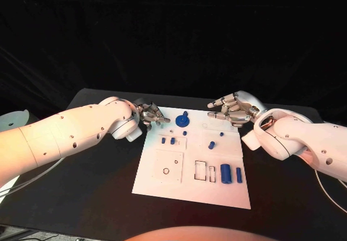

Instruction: Assemble the parts on the task board

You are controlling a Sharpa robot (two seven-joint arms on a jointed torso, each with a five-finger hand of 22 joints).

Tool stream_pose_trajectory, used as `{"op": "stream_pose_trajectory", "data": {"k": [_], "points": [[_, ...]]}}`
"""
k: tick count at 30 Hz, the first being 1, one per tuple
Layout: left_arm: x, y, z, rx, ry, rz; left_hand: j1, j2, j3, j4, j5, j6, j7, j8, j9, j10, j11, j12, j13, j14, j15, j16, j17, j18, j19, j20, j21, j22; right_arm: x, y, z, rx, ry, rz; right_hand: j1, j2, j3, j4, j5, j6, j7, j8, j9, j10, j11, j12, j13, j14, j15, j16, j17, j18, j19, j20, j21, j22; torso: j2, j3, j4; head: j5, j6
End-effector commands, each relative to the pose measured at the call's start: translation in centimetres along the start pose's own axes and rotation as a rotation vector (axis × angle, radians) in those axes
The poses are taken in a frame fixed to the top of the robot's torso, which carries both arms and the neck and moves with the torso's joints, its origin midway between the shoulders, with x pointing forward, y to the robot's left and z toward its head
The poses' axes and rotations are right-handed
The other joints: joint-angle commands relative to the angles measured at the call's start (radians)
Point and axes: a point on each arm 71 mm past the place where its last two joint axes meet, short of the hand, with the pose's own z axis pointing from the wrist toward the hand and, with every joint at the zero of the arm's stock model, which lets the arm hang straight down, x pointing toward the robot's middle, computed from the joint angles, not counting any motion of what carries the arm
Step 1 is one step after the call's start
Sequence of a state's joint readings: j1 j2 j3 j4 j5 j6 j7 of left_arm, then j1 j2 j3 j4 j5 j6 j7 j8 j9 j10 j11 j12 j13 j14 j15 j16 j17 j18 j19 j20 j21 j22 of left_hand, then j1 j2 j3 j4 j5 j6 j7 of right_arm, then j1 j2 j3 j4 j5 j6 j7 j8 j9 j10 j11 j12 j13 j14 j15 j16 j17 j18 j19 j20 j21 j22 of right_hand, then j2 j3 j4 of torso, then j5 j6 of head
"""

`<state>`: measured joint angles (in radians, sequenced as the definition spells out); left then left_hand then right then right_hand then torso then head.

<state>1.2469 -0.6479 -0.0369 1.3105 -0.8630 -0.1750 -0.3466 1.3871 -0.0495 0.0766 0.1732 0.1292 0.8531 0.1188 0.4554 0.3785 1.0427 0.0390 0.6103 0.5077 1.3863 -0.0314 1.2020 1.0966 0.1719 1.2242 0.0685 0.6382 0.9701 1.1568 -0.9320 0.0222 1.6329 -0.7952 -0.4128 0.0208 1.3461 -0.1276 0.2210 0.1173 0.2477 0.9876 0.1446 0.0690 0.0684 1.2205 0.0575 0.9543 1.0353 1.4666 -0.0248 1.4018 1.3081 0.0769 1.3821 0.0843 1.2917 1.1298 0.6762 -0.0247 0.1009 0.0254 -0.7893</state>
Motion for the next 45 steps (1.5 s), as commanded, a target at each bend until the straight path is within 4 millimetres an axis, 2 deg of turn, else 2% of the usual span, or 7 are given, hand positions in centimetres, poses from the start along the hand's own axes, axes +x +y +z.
{"op": "stream_pose_trajectory", "data": {"k": [1,9,15,20,26,29,45], "points": [[0.4,-2.0,-0.2,0.215,-0.106,0.14,0.087,-0.025,0.075,-0.02,-0.005,0.011,0.014,-0.047,-0.048,-0.033,0.028,-0.096,-0.084,-0.025,0.011,-0.058,-0.061,0.007,-0.006,0.015,-0.054,-0.04,0.1,0.0,0.0,-0.008,0.009,-0.007,-0.004,0.003,-0.006,-0.001,0.004,-0.004,0.002,0.001,0.001,-0.003,-0.002,-0.003,-0.001,0.052,0.003,-0.003,0.049,0.015,0.002,-0.004,-0.003,0.0,0.0,-0.0002,-0.0007,-0.002,0.004],[2.4,-4.3,-0.1,0.415,-0.135,0.325,0.137,-0.127,0.234,-0.045,-0.013,0.108,0.014,-0.165,-0.161,0.038,0.025,-0.258,-0.267,-0.028,0.018,-0.102,-0.112,0.013,0.026,0.017,-0.102,-0.08,0.1,0.1,0.0,-0.012,0.003,-0.007,-0.003,0.003,-0.006,-0.002,0.005,-0.004,0.002,0.001,0.001,-0.006,-0.002,-0.009,-0.006,0.05,0.003,-0.009,0.042,0.016,-0.001,-0.004,-0.008,-0.007,0.002,-0.0003,-0.0038,-0.008,0.015],[3.8,-5.2,0.8,0.416,-0.105,0.457,0.093,-0.158,0.238,-0.036,-0.015,0.114,0.019,-0.213,-0.191,0.006,0.041,-0.323,-0.322,-0.03,0.03,-0.116,-0.129,0.009,0.034,0.026,-0.118,-0.092,0.3,0.2,0.1,-0.017,0.002,-0.006,-0.002,0.005,-0.005,-0.003,0.007,-0.004,0.002,0.001,0.001,-0.011,-0.002,-0.014,-0.011,0.049,0.003,-0.014,0.037,0.017,-0.004,-0.004,-0.013,-0.014,0.004,-0.0008,-0.0041,-0.016,0.02],[5.0,-5.7,1.5,0.396,-0.059,0.528,0.088,-0.16,0.23,-0.042,-0.016,0.125,0.02,-0.232,-0.204,-0.006,0.046,-0.345,-0.348,-0.015,0.034,-0.091,-0.105,0.01,0.046,0.031,-0.124,-0.098,0.4,0.3,0.2,-0.021,0.003,-0.006,-0.002,0.006,-0.005,-0.003,0.008,-0.005,0.003,0.001,0.001,-0.025,-0.001,-0.036,-0.031,0.046,0.003,-0.019,0.032,0.019,-0.008,-0.004,-0.02,-0.023,0.008,-0.0022,-0.0079,-0.015,0.023],[6.1,-5.9,2.1,0.371,0.007,0.568,0.084,-0.152,0.234,-0.053,-0.01,0.153,0.013,-0.262,-0.224,0.029,0.039,-0.354,-0.383,0.081,0.025,0.095,0.085,-0.029,0.166,0.024,0.132,0.068,0.5,0.5,0.2,-0.032,0.004,-0.015,0.0,0.008,-0.004,-0.004,0.009,-0.006,0.003,0.001,0.001,-0.029,-0.001,-0.041,-0.036,0.046,0.003,-0.02,0.032,0.019,-0.009,-0.004,-0.021,-0.024,0.015,-0.0009,-0.0118,-0.012,0.025],[6.3,-5.9,2.3,0.363,0.011,0.573,0.078,-0.154,0.235,-0.055,-0.009,0.159,0.01,-0.272,-0.23,0.035,0.036,-0.359,-0.393,0.095,0.023,0.131,0.122,-0.039,0.189,0.022,0.202,0.117,0.5,0.5,0.2,-0.034,0.003,-0.017,0.0,0.008,-0.004,-0.004,0.009,-0.006,0.003,0.001,0.001,-0.029,-0.001,-0.041,-0.036,0.046,0.003,-0.02,0.032,0.019,-0.009,-0.004,-0.021,-0.024,0.017,-0.0012,-0.0126,-0.013,0.026],[6.9,-5.9,3.3,0.318,0.027,0.584,0.078,-0.137,0.266,-0.063,-0.002,0.193,0.008,-0.286,-0.24,0.063,0.032,-0.372,-0.421,0.113,0.017,0.157,0.129,-0.059,0.232,0.015,0.333,0.209,0.6,0.6,0.2,-0.033,-0.001,-0.014,0.001,0.009,-0.003,-0.004,0.009,-0.006,0.003,0.001,0.001,-0.029,-0.001,-0.041,-0.037,0.046,0.003,-0.02,0.032,0.019,-0.009,-0.004,-0.021,-0.024,0.015,-0.0022,-0.0118,-0.013,0.025]]}}
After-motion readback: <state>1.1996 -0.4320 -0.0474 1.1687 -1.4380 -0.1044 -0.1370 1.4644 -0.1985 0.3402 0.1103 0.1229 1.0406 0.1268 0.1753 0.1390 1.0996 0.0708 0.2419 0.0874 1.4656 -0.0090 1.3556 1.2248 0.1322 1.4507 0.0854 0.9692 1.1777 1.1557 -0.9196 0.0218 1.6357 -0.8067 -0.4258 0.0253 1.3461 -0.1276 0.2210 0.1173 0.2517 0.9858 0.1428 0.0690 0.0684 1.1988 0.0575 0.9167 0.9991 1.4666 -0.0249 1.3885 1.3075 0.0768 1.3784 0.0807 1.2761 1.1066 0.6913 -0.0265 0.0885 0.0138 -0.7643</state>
